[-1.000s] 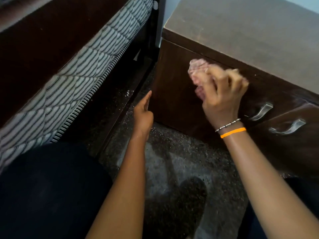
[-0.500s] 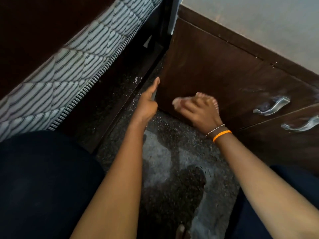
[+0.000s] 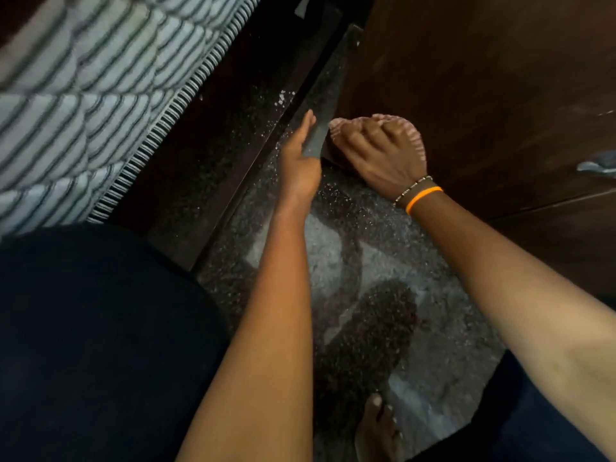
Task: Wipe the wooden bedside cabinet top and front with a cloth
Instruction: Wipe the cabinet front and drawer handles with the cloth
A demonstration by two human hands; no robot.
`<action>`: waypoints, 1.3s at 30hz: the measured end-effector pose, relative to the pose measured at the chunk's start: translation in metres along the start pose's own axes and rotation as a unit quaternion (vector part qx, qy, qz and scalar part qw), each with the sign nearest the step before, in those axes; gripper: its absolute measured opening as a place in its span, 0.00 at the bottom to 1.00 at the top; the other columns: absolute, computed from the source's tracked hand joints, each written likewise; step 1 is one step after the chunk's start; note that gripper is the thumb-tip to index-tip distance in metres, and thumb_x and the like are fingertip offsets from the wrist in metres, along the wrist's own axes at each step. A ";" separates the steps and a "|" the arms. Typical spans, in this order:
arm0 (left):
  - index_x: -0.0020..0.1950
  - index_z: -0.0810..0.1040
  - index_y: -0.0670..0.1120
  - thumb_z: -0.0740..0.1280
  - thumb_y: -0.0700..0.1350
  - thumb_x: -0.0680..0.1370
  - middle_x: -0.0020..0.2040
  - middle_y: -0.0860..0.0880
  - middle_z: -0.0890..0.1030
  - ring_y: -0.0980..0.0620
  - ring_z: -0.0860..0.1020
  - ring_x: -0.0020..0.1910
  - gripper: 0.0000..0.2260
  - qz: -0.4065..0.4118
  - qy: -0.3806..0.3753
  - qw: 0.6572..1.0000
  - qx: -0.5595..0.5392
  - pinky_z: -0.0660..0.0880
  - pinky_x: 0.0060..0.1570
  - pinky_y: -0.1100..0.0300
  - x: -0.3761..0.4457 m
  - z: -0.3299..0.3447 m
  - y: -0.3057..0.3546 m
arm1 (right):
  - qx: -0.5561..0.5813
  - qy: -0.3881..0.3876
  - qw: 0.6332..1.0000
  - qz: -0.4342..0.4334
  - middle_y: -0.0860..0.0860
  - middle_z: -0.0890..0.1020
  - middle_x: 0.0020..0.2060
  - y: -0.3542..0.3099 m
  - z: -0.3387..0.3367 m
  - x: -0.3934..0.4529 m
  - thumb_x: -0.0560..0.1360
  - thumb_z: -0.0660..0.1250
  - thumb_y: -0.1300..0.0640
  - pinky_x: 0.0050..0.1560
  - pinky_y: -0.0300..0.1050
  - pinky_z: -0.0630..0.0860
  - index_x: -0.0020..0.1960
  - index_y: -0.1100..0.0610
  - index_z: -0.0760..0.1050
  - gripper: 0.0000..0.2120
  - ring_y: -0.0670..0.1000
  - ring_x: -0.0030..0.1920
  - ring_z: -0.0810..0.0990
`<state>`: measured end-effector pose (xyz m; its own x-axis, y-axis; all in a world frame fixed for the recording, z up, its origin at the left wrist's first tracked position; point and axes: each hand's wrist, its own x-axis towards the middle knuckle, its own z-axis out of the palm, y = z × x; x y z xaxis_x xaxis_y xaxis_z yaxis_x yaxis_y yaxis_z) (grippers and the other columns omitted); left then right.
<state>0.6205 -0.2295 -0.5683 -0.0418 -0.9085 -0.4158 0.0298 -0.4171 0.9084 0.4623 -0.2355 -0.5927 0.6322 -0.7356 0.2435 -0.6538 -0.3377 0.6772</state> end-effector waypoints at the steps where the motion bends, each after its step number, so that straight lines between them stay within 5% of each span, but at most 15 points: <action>1: 0.73 0.62 0.42 0.52 0.26 0.75 0.72 0.47 0.67 0.54 0.67 0.69 0.27 -0.010 0.013 1.000 0.005 0.65 0.67 0.62 -0.001 -0.002 -0.006 | 0.005 -0.030 0.999 -0.014 0.49 0.77 0.57 -0.007 0.004 0.006 0.76 0.56 0.56 0.52 0.48 0.65 0.62 0.54 0.73 0.16 0.53 0.54 0.72; 4: 0.72 0.63 0.42 0.50 0.24 0.74 0.71 0.46 0.68 0.64 0.72 0.59 0.29 -0.045 0.019 0.999 0.025 0.69 0.56 0.71 0.000 -0.005 -0.016 | 0.011 -0.139 0.987 -0.082 0.47 0.80 0.55 -0.029 0.015 0.018 0.75 0.56 0.56 0.53 0.47 0.65 0.57 0.52 0.78 0.16 0.52 0.53 0.76; 7: 0.71 0.65 0.41 0.48 0.23 0.70 0.70 0.45 0.69 0.60 0.75 0.59 0.31 -0.064 0.033 0.997 0.007 0.72 0.60 0.62 0.002 -0.003 -0.025 | 0.043 -0.223 0.959 -0.169 0.45 0.82 0.50 -0.047 0.027 0.011 0.74 0.53 0.56 0.50 0.45 0.63 0.47 0.49 0.82 0.18 0.49 0.48 0.80; 10: 0.71 0.65 0.43 0.49 0.23 0.70 0.70 0.47 0.69 0.77 0.74 0.35 0.32 -0.048 0.009 0.999 0.021 0.71 0.34 0.77 0.004 0.001 -0.031 | 0.051 -0.248 0.946 -0.200 0.45 0.82 0.48 -0.049 0.036 -0.017 0.72 0.52 0.56 0.49 0.45 0.62 0.41 0.50 0.83 0.20 0.49 0.47 0.80; 13: 0.72 0.64 0.46 0.49 0.24 0.71 0.71 0.49 0.68 0.74 0.72 0.28 0.33 -0.043 0.005 0.999 0.023 0.66 0.25 0.75 0.006 0.002 -0.027 | 0.060 -0.283 0.932 -0.220 0.49 0.82 0.50 -0.029 0.036 -0.053 0.73 0.51 0.57 0.49 0.47 0.62 0.43 0.52 0.82 0.19 0.51 0.48 0.80; 16: 0.71 0.65 0.48 0.49 0.25 0.72 0.71 0.51 0.68 0.67 0.72 0.29 0.31 -0.056 0.052 0.997 0.022 0.63 0.21 0.75 0.006 -0.002 -0.023 | 0.081 -0.238 0.948 -0.194 0.50 0.80 0.51 -0.008 0.023 -0.080 0.75 0.51 0.58 0.46 0.48 0.63 0.50 0.54 0.80 0.18 0.52 0.48 0.78; 19: 0.69 0.69 0.46 0.49 0.27 0.74 0.69 0.49 0.72 0.69 0.76 0.41 0.27 -0.090 0.133 0.987 -0.022 0.64 0.22 0.80 0.007 -0.005 -0.023 | 0.053 -0.143 0.977 -0.150 0.49 0.76 0.52 -0.004 0.016 -0.062 0.76 0.53 0.59 0.46 0.47 0.63 0.55 0.55 0.78 0.16 0.52 0.49 0.69; 21: 0.68 0.71 0.45 0.49 0.27 0.74 0.68 0.47 0.72 0.74 0.76 0.36 0.26 -0.101 0.153 0.982 -0.038 0.65 0.23 0.81 0.008 -0.005 -0.027 | 0.027 -0.081 0.991 -0.100 0.50 0.75 0.54 -0.011 0.018 -0.027 0.76 0.55 0.56 0.49 0.47 0.64 0.56 0.53 0.76 0.14 0.52 0.52 0.68; 23: 0.68 0.70 0.45 0.50 0.28 0.75 0.69 0.47 0.72 0.75 0.76 0.41 0.25 -0.109 0.122 0.986 -0.032 0.70 0.40 0.80 0.008 -0.002 -0.032 | -0.056 -0.075 0.984 -0.155 0.48 0.79 0.53 -0.022 0.020 0.008 0.75 0.55 0.57 0.50 0.46 0.64 0.55 0.51 0.77 0.15 0.50 0.53 0.70; 25: 0.68 0.69 0.44 0.50 0.28 0.76 0.69 0.47 0.71 0.59 0.73 0.62 0.24 -0.115 0.073 0.990 -0.018 0.70 0.62 0.65 0.005 -0.002 -0.033 | -0.044 -0.145 0.971 -0.186 0.45 0.80 0.52 -0.032 0.018 0.029 0.75 0.54 0.57 0.48 0.44 0.63 0.52 0.49 0.80 0.17 0.48 0.51 0.75; 26: 0.68 0.69 0.44 0.50 0.28 0.76 0.69 0.47 0.71 0.55 0.72 0.64 0.24 -0.116 0.062 0.991 -0.009 0.69 0.63 0.62 0.004 -0.004 -0.033 | -0.009 -0.188 0.964 -0.189 0.44 0.80 0.52 -0.033 0.017 0.029 0.75 0.53 0.56 0.49 0.44 0.64 0.50 0.48 0.81 0.17 0.48 0.50 0.78; 31: 0.68 0.70 0.45 0.49 0.28 0.76 0.69 0.49 0.71 0.66 0.75 0.46 0.25 -0.120 0.014 0.992 0.039 0.73 0.45 0.72 -0.001 0.000 -0.031 | 0.024 -0.266 0.923 -0.278 0.42 0.81 0.49 -0.015 0.020 -0.050 0.73 0.47 0.57 0.51 0.43 0.67 0.43 0.45 0.81 0.22 0.46 0.48 0.79; 34: 0.70 0.68 0.44 0.48 0.24 0.72 0.70 0.48 0.70 0.57 0.71 0.63 0.30 -0.112 -0.055 0.990 0.069 0.68 0.49 0.73 -0.006 0.011 -0.032 | 0.027 -0.303 0.898 -0.317 0.45 0.83 0.45 0.002 0.020 -0.110 0.70 0.50 0.57 0.50 0.46 0.63 0.33 0.49 0.81 0.21 0.51 0.45 0.80; 39: 0.72 0.65 0.44 0.47 0.25 0.73 0.72 0.49 0.67 0.55 0.63 0.70 0.30 -0.092 -0.127 0.980 0.126 0.62 0.59 0.70 -0.012 0.020 -0.020 | 0.084 -0.297 0.902 -0.301 0.43 0.82 0.34 0.025 0.009 -0.144 0.69 0.52 0.56 0.36 0.42 0.73 0.27 0.50 0.81 0.21 0.50 0.36 0.80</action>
<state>0.6007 -0.2094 -0.5808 -0.2706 -0.7693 -0.5788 -0.2486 -0.5249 0.8140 0.3513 -0.1435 -0.6169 0.5921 -0.5573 -0.5821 -0.3521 -0.8287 0.4351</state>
